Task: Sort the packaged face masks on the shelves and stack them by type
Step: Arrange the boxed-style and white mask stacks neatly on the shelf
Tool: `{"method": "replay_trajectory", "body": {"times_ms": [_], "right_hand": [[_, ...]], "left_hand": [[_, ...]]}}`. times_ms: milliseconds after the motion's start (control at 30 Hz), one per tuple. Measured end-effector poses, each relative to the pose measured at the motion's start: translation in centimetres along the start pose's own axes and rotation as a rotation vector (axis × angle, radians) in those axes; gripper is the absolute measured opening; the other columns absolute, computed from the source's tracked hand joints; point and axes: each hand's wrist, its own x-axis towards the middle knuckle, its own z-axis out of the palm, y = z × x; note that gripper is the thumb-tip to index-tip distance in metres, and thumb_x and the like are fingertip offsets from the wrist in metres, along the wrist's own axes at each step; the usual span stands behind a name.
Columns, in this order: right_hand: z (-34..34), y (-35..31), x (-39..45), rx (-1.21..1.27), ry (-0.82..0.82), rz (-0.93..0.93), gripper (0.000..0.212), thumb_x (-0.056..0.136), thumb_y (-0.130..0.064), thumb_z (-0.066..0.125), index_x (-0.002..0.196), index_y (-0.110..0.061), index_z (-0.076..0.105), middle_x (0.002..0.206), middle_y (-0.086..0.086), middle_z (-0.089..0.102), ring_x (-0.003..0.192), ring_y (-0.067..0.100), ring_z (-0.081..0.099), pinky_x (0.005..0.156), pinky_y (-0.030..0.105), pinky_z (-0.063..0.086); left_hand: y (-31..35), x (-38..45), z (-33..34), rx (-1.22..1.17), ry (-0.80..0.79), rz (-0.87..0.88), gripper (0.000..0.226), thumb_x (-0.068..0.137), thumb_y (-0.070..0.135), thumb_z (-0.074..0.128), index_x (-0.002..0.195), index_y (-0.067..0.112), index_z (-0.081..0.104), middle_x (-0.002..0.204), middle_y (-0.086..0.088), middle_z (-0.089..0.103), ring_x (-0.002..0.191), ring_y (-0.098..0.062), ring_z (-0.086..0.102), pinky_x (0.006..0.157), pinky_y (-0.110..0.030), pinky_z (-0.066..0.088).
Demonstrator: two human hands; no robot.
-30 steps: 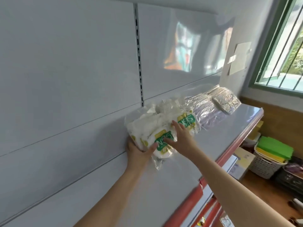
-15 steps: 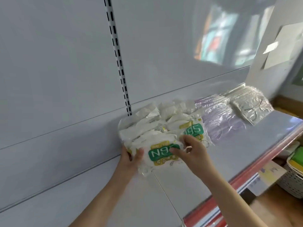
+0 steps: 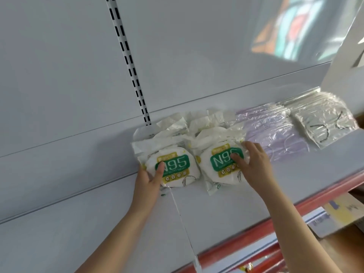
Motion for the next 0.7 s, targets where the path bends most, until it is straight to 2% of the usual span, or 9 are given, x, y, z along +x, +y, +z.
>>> {"method": "replay_trajectory", "body": {"times_ms": [67, 100, 167, 233, 267, 333, 467, 567, 700], "right_hand": [[0.4, -0.3, -0.7, -0.042, 0.019, 0.058, 0.054, 0.09, -0.037, 0.067, 0.133, -0.009, 0.049, 0.132, 0.012, 0.05, 0.116, 0.028, 0.047, 0.088, 0.036, 0.039], [0.5, -0.9, -1.2, -0.07, 0.095, 0.075, 0.06, 0.088, -0.038, 0.069, 0.136, -0.009, 0.046, 0.136, 0.013, 0.048, 0.122, 0.031, 0.043, 0.097, 0.041, 0.039], [0.8, -3.9, -2.9, -0.093, 0.328, 0.01, 0.065, 0.088, -0.037, 0.069, 0.14, -0.01, 0.042, 0.142, 0.014, 0.042, 0.129, 0.035, 0.038, 0.108, 0.047, 0.034], [2.0, -8.6, -4.9, -0.014, 0.499, -0.171, 0.056, 0.09, -0.028, 0.065, 0.138, -0.009, 0.046, 0.142, 0.012, 0.044, 0.129, 0.031, 0.04, 0.106, 0.043, 0.034], [3.1, -11.4, -5.9, 0.057, 0.492, -0.259, 0.051, 0.091, -0.026, 0.064, 0.137, -0.009, 0.048, 0.14, 0.01, 0.047, 0.128, 0.028, 0.043, 0.103, 0.038, 0.036], [6.3, -17.1, -8.3, 0.196, 0.297, -0.397, 0.046, 0.095, -0.028, 0.059, 0.137, -0.013, 0.048, 0.137, 0.004, 0.049, 0.126, 0.022, 0.047, 0.095, 0.029, 0.039], [14.7, -27.8, -14.2, 0.294, -0.162, -0.526, 0.051, 0.1, -0.04, 0.048, 0.145, -0.018, 0.042, 0.142, -0.002, 0.049, 0.13, 0.014, 0.047, 0.093, 0.023, 0.038], [21.2, -36.0, -20.4, 0.305, -0.315, -0.61, 0.052, 0.102, -0.044, 0.044, 0.146, -0.018, 0.039, 0.146, -0.002, 0.046, 0.132, 0.015, 0.045, 0.094, 0.024, 0.035], [29.2, -46.7, -30.7, 0.377, -0.52, -0.669, 0.052, 0.102, -0.045, 0.043, 0.146, -0.017, 0.04, 0.145, -0.001, 0.047, 0.13, 0.017, 0.048, 0.096, 0.026, 0.037]], "left_hand": [[0.4, 0.2, -0.1, 0.046, -0.027, -0.008, 0.02, 0.1, 0.023, 0.06, 0.112, 0.038, 0.054, 0.106, 0.017, 0.069, 0.088, 0.012, 0.068, 0.066, -0.008, 0.053], [0.7, 0.2, -0.4, 0.063, -0.015, -0.013, 0.02, 0.099, 0.022, 0.062, 0.113, 0.034, 0.055, 0.106, 0.016, 0.069, 0.094, 0.008, 0.069, 0.068, -0.007, 0.052], [1.0, 0.0, -1.9, 0.106, 0.013, -0.032, 0.045, 0.095, 0.03, 0.066, 0.137, 0.026, 0.048, 0.13, 0.008, 0.064, 0.123, -0.006, 0.061, 0.088, -0.013, 0.052], [1.1, -1.4, -4.1, 0.209, 0.071, -0.035, 0.083, 0.093, 0.045, 0.065, 0.159, 0.021, 0.021, 0.159, 0.002, 0.039, 0.146, -0.011, 0.037, 0.116, -0.028, 0.036], [1.1, -2.4, -5.5, 0.28, 0.114, -0.012, 0.088, 0.093, 0.049, 0.062, 0.161, 0.02, 0.014, 0.164, 0.001, 0.029, 0.149, -0.011, 0.029, 0.12, -0.029, 0.028], [0.5, -4.6, -8.9, 0.425, 0.184, 0.081, 0.084, 0.096, 0.05, 0.057, 0.162, 0.02, 0.014, 0.166, 0.002, 0.023, 0.151, -0.01, 0.023, 0.12, -0.024, 0.02], [-1.1, -9.5, -18.0, 0.692, 0.255, 0.139, 0.076, 0.099, 0.058, 0.042, 0.162, 0.027, 0.012, 0.168, 0.008, 0.018, 0.153, -0.01, 0.018, 0.123, -0.029, 0.017], [-2.9, -14.2, -27.6, 0.806, 0.324, 0.14, 0.075, 0.096, 0.064, 0.029, 0.159, 0.024, 0.027, 0.163, 0.005, 0.032, 0.15, -0.013, 0.028, 0.118, -0.023, 0.017], [-5.8, -21.3, -42.0, 0.775, 0.469, 0.052, 0.076, 0.09, 0.064, 0.025, 0.151, 0.022, 0.041, 0.154, 0.004, 0.045, 0.142, -0.012, 0.038, 0.118, -0.029, 0.03]]}}
